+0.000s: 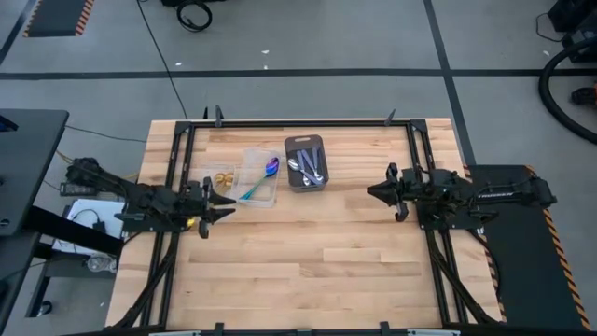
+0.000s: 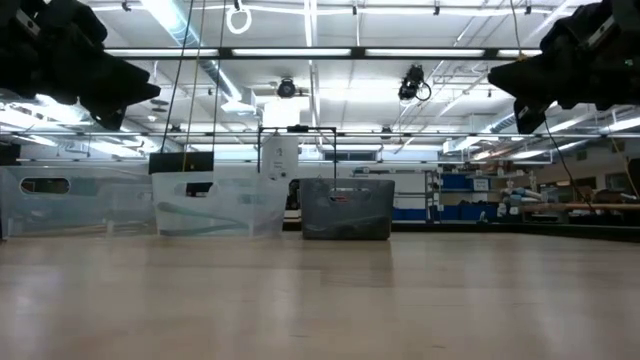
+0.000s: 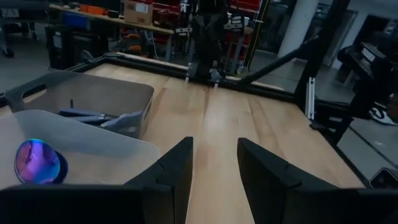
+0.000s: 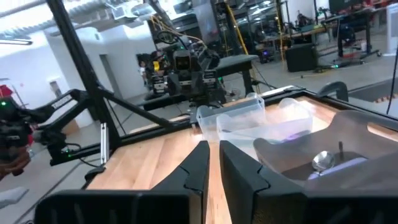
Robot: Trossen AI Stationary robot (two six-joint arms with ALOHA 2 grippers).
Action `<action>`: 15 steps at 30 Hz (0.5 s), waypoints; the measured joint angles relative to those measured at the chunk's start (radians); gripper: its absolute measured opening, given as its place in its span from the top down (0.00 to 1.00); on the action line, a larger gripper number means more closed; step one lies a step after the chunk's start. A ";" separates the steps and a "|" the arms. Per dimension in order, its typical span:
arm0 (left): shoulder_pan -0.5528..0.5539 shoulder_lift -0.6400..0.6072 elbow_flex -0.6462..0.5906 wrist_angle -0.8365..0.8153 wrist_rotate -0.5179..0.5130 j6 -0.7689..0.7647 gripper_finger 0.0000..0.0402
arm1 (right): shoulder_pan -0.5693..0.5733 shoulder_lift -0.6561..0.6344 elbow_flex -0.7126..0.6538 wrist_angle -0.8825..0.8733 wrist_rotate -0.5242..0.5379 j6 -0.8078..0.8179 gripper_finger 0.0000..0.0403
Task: Sort silverware by color (type)
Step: Return to Home Position
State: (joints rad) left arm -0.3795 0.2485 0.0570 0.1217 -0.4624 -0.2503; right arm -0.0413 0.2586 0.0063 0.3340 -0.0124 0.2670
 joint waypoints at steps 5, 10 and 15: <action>-0.031 0.000 0.000 -0.002 -0.015 0.040 0.67 | 0.000 -0.119 0.000 -0.113 0.017 -0.031 0.89; -0.040 0.000 0.000 -0.001 -0.015 0.098 0.67 | 0.000 -0.173 0.000 -0.106 0.025 -0.057 0.89; -0.038 0.000 0.000 -0.003 -0.015 0.089 0.67 | 0.000 -0.173 0.000 -0.111 0.071 -0.058 0.89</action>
State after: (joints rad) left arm -0.4175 0.2485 0.0574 0.1192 -0.4778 -0.1614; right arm -0.0418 0.0860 0.0067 0.2233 0.0588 0.2089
